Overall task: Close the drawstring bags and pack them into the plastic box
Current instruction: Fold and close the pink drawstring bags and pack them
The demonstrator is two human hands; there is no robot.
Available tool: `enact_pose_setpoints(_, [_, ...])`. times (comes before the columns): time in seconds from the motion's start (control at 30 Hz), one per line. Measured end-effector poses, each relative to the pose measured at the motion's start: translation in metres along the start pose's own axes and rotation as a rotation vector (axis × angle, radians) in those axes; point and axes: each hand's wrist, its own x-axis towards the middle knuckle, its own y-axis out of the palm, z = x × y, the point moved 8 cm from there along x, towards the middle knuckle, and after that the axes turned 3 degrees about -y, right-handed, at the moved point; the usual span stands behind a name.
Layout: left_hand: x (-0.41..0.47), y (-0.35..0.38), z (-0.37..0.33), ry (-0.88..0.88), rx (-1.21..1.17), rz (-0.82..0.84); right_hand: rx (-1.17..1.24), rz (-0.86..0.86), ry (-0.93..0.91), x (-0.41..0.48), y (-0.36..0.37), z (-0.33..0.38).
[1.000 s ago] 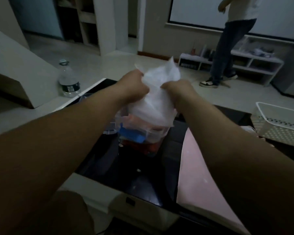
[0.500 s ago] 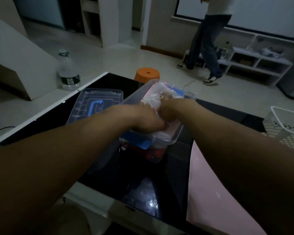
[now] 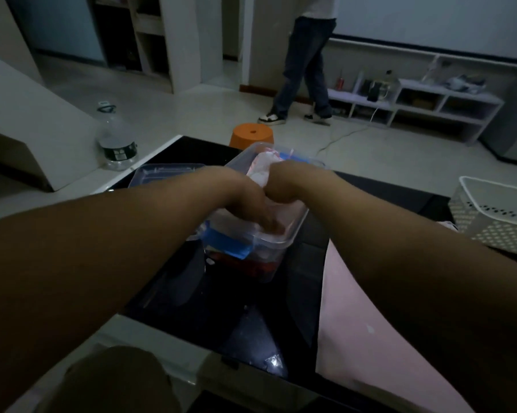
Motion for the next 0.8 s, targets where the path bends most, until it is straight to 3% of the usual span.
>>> enact_pose_setpoints(0.07, [-0.035,-0.027,-0.019,0.1,-0.044,-0.167,0.061,-0.211,-0.042,-0.024,-0.031,-0.01])
enact_pose_setpoints(0.17, [-0.075,-0.065,-0.047,0.228,-0.109,-0.569,0.254,-0.473,-0.054,-0.062,-0.057,-0.046])
enact_pose_setpoints(0.27, [-0.097,-0.062,-0.1,0.375,-0.279,-0.73,0.366,-0.497,0.023,-0.11,-0.044,-0.099])
enact_pose_setpoints(0.33, [-0.102,-0.041,-0.144,0.451,-0.352,-0.693,0.379,-0.46,0.083,-0.143,-0.021,-0.134])
enact_pose_setpoints(0.47, [-0.069,0.033,-0.203,0.48,-0.283,-0.483,0.382,-0.351,0.23,-0.188,0.045,-0.201])
enact_pose_setpoints(0.6, [-0.013,0.09,-0.211,0.31,-0.173,-0.328,0.368,-0.234,0.384,-0.213,0.098,-0.265])
enact_pose_setpoints(0.8, [0.036,0.083,-0.182,0.019,-0.362,-0.383,0.44,-0.336,0.622,-0.217,0.107,-0.343])
